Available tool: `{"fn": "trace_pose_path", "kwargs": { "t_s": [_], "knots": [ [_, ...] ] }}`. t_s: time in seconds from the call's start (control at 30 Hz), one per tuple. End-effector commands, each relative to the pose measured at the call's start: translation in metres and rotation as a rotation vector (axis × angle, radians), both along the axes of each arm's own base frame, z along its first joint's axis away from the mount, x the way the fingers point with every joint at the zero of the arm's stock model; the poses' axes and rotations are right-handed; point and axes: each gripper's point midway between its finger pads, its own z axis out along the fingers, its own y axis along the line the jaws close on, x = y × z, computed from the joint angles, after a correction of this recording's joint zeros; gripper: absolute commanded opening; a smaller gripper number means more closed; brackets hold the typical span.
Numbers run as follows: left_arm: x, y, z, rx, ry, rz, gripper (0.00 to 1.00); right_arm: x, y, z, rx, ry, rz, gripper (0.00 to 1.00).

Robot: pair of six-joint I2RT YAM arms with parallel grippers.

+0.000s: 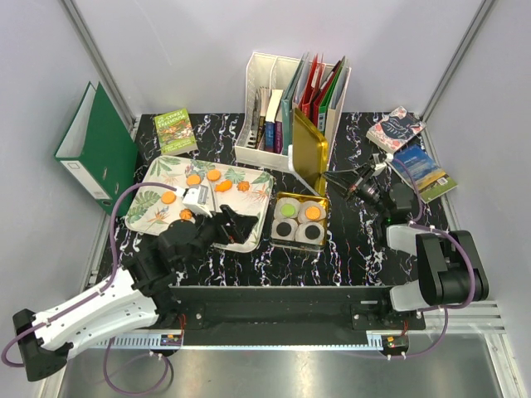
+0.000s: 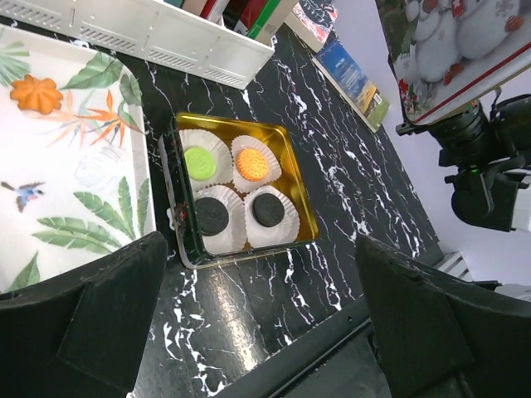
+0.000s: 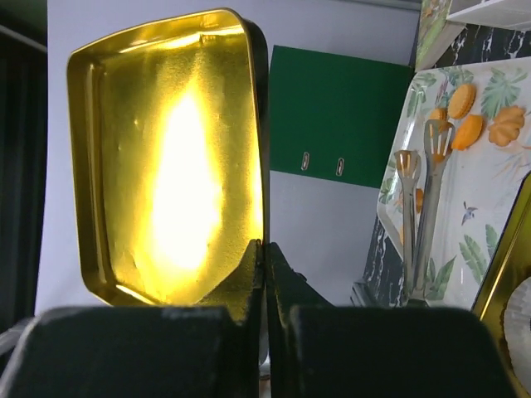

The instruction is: Pack the cookies

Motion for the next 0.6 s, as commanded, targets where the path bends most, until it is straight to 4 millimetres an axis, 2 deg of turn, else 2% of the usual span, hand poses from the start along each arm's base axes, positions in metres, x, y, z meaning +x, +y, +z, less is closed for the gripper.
{"fn": "trace_pose_path", "kwargs": {
  "t_s": [0.0, 0.03, 0.07, 0.1, 0.13, 0.17, 0.2, 0.23, 0.4, 0.5, 0.53, 0.57],
  "knots": [
    [0.004, -0.001, 0.027, -0.012, -0.085, -0.006, 0.99, -0.024, 0.011, 0.042, -0.111, -0.334, 0.077, 0.00],
    [0.004, 0.001, 0.028, 0.000, -0.088, -0.001, 0.99, -0.024, 0.012, 0.031, -0.173, -0.245, 0.074, 0.00],
    [0.004, 0.004, 0.026, 0.029, -0.089, 0.005, 0.99, -0.017, 0.007, 0.022, -0.323, -0.331, 0.001, 0.00],
    [0.007, 0.008, 0.031, 0.032, -0.098, 0.026, 0.99, -0.017, 0.010, -0.006, -0.444, -0.179, 0.014, 0.00],
    [0.008, 0.011, 0.032, 0.042, -0.102, 0.037, 0.99, -0.024, 0.006, 0.006, -0.550, -0.255, -0.037, 0.00],
    [0.008, 0.015, 0.032, 0.054, -0.109, 0.047, 0.99, -0.012, -0.004, 0.002, -0.717, -0.339, -0.132, 0.00],
    [0.010, 0.020, 0.034, 0.059, -0.116, 0.071, 0.99, -0.017, -0.001, -0.001, -0.775, -0.331, -0.128, 0.00],
    [0.010, 0.023, 0.034, 0.062, -0.120, 0.083, 0.99, -0.011, -0.011, 0.000, -0.837, -0.342, -0.196, 0.00],
    [0.013, 0.035, 0.042, 0.068, -0.145, 0.130, 0.99, -0.005, -0.026, -0.011, -0.934, -0.331, -0.331, 0.00],
    [0.013, 0.040, 0.044, 0.081, -0.148, 0.148, 0.99, 0.002, -0.054, -0.006, -1.007, -0.314, -0.517, 0.00],
    [0.014, 0.041, 0.045, 0.084, -0.150, 0.152, 0.99, 0.005, -0.073, -0.002, -1.053, -0.296, -0.625, 0.00],
    [0.014, 0.042, 0.045, 0.087, -0.152, 0.156, 0.99, 0.006, -0.081, -0.004, -1.082, -0.286, -0.668, 0.00]
  ]
}}
